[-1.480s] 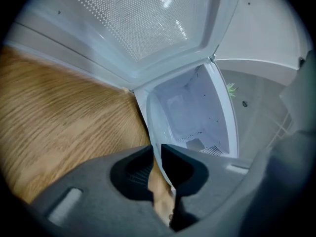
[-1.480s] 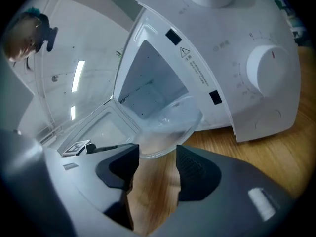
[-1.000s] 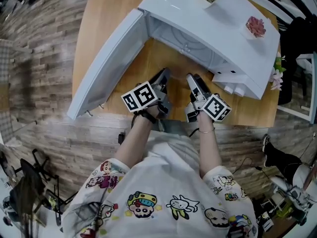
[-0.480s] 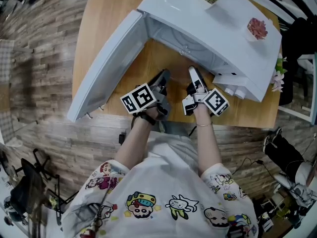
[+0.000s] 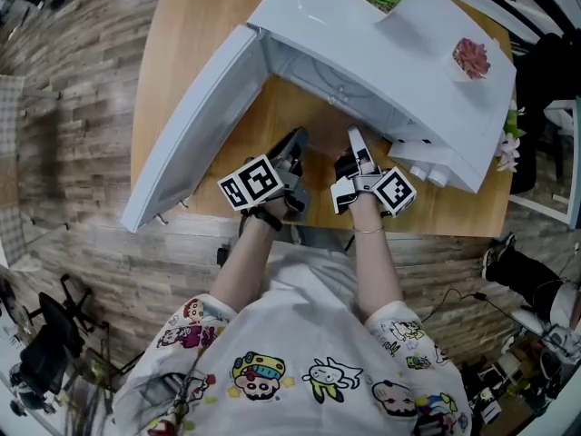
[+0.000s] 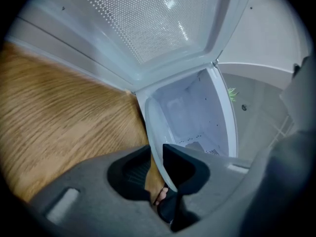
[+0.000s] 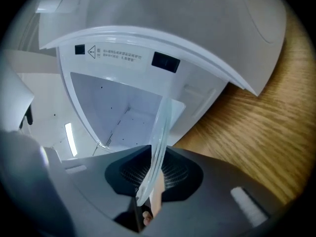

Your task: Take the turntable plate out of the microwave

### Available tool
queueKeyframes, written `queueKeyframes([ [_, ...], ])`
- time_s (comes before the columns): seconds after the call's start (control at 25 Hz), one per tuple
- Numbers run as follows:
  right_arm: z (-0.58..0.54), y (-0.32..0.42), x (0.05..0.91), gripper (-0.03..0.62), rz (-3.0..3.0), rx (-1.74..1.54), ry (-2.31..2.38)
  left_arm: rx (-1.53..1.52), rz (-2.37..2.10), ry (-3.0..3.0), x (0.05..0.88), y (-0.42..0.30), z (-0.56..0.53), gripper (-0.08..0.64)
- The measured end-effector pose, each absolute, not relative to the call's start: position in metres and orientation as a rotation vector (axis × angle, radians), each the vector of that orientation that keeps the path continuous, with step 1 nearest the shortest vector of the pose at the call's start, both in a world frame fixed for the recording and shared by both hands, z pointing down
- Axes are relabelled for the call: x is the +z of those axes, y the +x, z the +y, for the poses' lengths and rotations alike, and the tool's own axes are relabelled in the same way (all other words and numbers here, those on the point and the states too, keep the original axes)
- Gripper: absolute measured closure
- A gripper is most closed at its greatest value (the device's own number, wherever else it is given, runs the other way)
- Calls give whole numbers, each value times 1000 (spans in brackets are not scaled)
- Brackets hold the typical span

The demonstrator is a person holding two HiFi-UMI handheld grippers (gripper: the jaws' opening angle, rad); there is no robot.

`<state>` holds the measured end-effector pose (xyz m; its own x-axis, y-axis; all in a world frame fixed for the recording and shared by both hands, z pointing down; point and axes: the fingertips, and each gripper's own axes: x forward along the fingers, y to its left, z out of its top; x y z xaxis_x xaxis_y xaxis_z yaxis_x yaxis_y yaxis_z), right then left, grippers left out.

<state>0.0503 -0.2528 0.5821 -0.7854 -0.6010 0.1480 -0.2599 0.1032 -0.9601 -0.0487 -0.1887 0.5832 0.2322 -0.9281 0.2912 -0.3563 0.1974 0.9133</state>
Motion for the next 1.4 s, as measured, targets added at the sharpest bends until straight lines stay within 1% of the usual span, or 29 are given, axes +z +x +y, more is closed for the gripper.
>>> queueKeyframes([
  [0.36, -245, 51, 583, 540, 2010, -1795, -766, -675, -1317, 1359, 587, -57, -209, 446],
  [0.44, -242, 51, 583, 540, 2027, -1787, -763, -661, -1328, 1352, 588, -59, -212, 447],
  [0.48, -240, 51, 583, 538, 2041, -1778, -765, -649, -1337, 1350, 589, -60, -213, 475],
  [0.64, -236, 51, 580, 534, 2108, -1734, -796, -653, -1357, 1351, 588, -60, -207, 483],
  [0.88, -223, 53, 573, 518, 2143, -1691, -835, -655, -1369, 1392, 579, -59, -194, 489],
  [1.4, -198, 51, 569, 517, 2108, -1646, -836, -639, -1352, 1458, 573, -62, -173, 491],
])
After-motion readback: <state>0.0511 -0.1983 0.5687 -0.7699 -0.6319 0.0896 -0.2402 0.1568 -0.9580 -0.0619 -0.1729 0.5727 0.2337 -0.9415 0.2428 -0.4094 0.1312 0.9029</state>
